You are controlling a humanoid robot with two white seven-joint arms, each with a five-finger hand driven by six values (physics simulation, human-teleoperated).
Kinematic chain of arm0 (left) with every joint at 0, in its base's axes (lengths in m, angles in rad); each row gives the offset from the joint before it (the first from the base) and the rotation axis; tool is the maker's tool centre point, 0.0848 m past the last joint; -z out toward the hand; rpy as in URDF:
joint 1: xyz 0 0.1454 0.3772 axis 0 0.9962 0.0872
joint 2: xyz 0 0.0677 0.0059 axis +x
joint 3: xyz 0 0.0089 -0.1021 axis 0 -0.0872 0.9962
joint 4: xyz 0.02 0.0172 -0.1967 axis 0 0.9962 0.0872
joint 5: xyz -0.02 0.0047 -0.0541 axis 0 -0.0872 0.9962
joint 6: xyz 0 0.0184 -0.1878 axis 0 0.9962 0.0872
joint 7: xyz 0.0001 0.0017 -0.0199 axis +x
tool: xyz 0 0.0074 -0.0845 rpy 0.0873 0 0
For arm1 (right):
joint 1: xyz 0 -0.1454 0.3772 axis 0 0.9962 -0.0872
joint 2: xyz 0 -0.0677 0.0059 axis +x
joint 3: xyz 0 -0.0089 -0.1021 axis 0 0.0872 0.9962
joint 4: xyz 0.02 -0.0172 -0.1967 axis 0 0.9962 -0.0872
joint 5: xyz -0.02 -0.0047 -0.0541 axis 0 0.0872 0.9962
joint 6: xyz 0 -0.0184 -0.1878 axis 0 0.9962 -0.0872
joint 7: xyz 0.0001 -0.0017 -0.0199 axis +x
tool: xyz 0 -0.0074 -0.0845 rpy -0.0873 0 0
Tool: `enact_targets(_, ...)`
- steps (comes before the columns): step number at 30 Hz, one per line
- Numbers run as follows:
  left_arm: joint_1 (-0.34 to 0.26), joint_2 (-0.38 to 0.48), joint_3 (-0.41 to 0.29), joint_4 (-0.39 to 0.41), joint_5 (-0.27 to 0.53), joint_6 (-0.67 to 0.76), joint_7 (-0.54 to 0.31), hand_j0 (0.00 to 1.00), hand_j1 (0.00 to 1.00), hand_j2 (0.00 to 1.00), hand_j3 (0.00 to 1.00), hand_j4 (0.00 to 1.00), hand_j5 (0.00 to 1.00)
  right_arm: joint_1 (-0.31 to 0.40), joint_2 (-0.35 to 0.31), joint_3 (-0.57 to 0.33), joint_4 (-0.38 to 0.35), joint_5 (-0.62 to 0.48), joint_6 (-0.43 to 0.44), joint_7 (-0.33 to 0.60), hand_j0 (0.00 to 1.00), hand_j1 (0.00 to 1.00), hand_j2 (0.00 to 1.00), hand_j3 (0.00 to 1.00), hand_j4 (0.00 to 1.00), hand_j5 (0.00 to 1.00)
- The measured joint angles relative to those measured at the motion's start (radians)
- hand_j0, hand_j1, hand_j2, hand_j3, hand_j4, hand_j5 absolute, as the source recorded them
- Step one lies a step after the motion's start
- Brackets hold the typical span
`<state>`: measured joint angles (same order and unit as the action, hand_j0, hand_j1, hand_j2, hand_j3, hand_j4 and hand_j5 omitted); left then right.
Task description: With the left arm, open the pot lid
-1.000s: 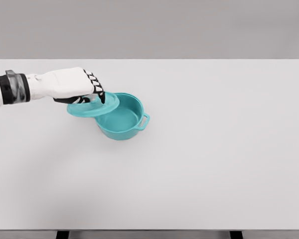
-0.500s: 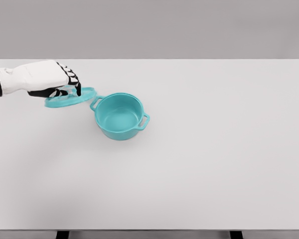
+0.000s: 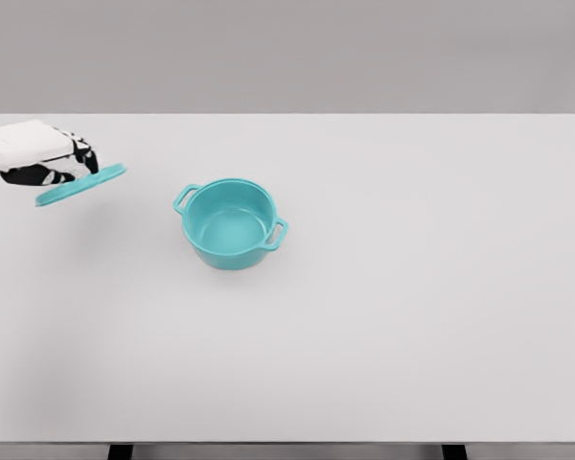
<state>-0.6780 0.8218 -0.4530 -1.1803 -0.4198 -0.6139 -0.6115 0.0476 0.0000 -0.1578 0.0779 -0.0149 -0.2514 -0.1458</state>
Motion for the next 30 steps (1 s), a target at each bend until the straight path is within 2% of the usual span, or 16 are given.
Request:
enact_targets(7,0.002,-0.028,-0.002,0.041,-0.046,0.000,0.000,0.49,0.49,0.49,0.49,0.49,0.49,0.000,0.000,0.000,0.000,0.000,0.000,0.000,1.00,1.00,1.00,1.00,1.00,1.00)
enact_targets(23,0.002,-0.034,-0.004,0.056,-0.068,0.000,0.000,0.51,0.51,0.51,0.51,0.51,0.51,0.000,0.000,0.000,0.000,0.000,0.000,0.000,1.00,1.00,1.00,1.00,1.00,1.00)
enact_targets(26,0.000,-0.036,-0.002,0.056,-0.069,0.000,0.000,0.60,0.60,0.60,0.60,0.60,0.60,0.000,0.000,0.000,0.000,0.000,0.000,0.000,1.00,1.00,1.00,1.00,1.00,1.00)
enact_targets(30,0.002,-0.043,-0.001,0.057,-0.076,0.000,0.000,0.96,0.96,0.96,0.96,0.96,0.96,0.000,0.000,0.000,0.000,0.000,0.000,0.000,1.00,1.00,1.00,1.00,1.00,1.00)
